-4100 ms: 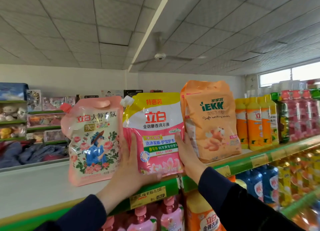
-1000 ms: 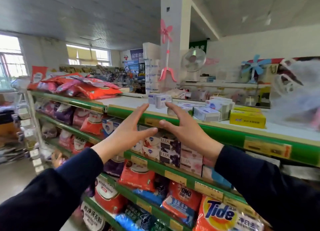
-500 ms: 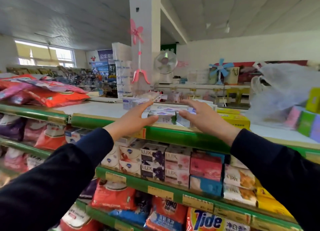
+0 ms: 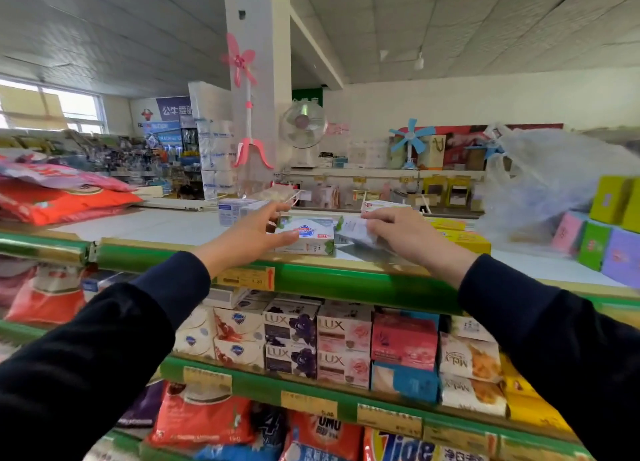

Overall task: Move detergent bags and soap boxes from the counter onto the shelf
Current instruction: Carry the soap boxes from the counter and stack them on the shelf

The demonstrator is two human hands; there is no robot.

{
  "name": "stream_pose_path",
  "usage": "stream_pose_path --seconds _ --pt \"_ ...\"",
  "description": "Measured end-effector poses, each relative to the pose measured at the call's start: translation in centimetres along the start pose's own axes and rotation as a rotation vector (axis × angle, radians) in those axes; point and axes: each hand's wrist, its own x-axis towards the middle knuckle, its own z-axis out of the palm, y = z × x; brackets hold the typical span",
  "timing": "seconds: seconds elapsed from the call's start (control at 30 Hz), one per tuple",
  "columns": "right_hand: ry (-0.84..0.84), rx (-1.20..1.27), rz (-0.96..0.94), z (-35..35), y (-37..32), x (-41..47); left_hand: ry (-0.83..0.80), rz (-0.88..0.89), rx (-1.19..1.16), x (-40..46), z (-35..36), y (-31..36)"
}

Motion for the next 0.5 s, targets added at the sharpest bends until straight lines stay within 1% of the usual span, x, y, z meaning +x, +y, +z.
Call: stream_pose_path --seconds 0.07,0.17,0.27,0.4,0.47,0.5 --pt "0.05 0.214 0.111 -0.5 0.3 0.5 0.032 0.041 -0.071 -0.2 -0.3 -0.3" --pt "0.01 0.31 0.212 -1.0 -0.2 0.6 0.052 0.064 -0.078 -0.2 -0.3 -0.6" --pt "-0.016 0.34 0.27 -0.8 -0.6 0.5 0.07 0.074 -0.039 -0.1 -0.1 -0.6" --pt "0.022 0.319 0.274 -1.1 -0.3 0.6 0.043 0.045 -0.038 0.2 -0.1 -0.7" --pt "0.04 0.277 0.263 -1.4 -0.2 0.7 0.003 0.026 -0.06 0.2 -0.2 -0.5" --pt "0.048 0.212 0.24 -1.5 -0.3 0.7 -0.012 0.023 -0.071 0.1 -0.3 -0.4"
